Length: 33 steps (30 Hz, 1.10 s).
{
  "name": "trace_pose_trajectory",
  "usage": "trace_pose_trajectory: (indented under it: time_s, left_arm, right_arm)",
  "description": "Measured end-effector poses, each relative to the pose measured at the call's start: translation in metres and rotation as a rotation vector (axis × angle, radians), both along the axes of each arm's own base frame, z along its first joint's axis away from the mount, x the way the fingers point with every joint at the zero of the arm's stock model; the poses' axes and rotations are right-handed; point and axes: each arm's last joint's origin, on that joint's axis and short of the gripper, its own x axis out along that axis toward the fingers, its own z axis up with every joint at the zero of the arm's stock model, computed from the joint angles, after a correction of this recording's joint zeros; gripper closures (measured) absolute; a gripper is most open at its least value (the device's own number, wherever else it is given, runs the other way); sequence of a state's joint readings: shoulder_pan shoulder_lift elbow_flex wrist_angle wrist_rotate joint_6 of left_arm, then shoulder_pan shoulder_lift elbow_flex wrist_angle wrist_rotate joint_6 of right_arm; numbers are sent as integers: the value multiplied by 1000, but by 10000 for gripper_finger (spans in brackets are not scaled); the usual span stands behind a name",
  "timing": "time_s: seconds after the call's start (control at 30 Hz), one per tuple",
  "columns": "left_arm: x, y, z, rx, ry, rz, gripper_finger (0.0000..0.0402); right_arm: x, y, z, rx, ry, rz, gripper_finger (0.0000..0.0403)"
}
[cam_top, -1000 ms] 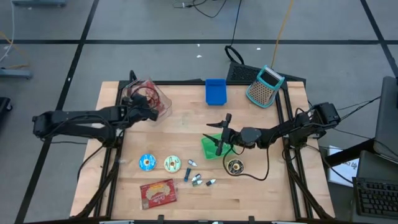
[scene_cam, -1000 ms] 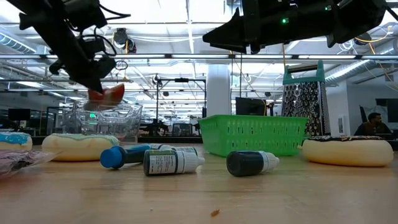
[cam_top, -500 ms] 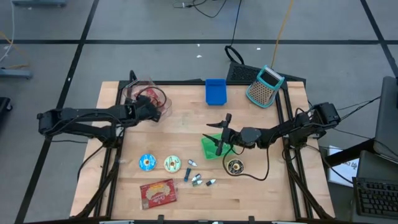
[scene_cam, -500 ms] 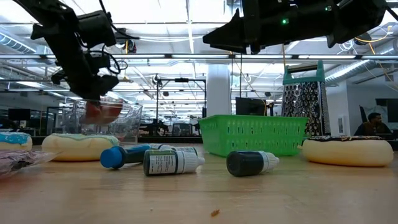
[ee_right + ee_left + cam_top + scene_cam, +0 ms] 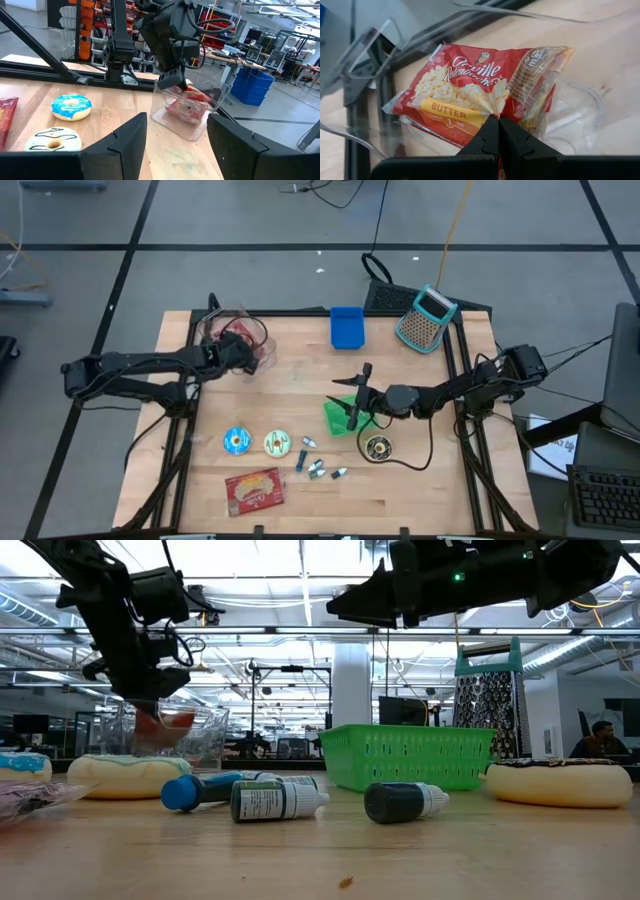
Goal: Pick & Place Food Item
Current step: Put the top red popcorn bag into the transparent bin
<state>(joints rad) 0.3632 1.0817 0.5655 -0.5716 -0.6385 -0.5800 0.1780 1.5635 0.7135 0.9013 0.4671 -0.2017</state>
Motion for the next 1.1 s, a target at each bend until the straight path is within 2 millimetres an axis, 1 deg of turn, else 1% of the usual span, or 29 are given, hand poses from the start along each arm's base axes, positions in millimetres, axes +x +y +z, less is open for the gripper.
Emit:
trace_pose_trajectory:
  time_s: [0.33,0.6,0.77,1.1]
  left_arm:
    - [0,0,-1,-29,24,-56,401]
    - [0,-1,-1,-59,21,-69,401]
    - [-4,2,-3,-108,27,-59,401]
    - [-7,7,-3,-111,32,-34,401]
  right_arm:
    - [0,0,0,24,-9,-1,206]
    - [0,0,0,16,-4,0,206]
    - [0,0,0,27,-7,-1,206]
    - [0,0,0,22,-4,-1,206]
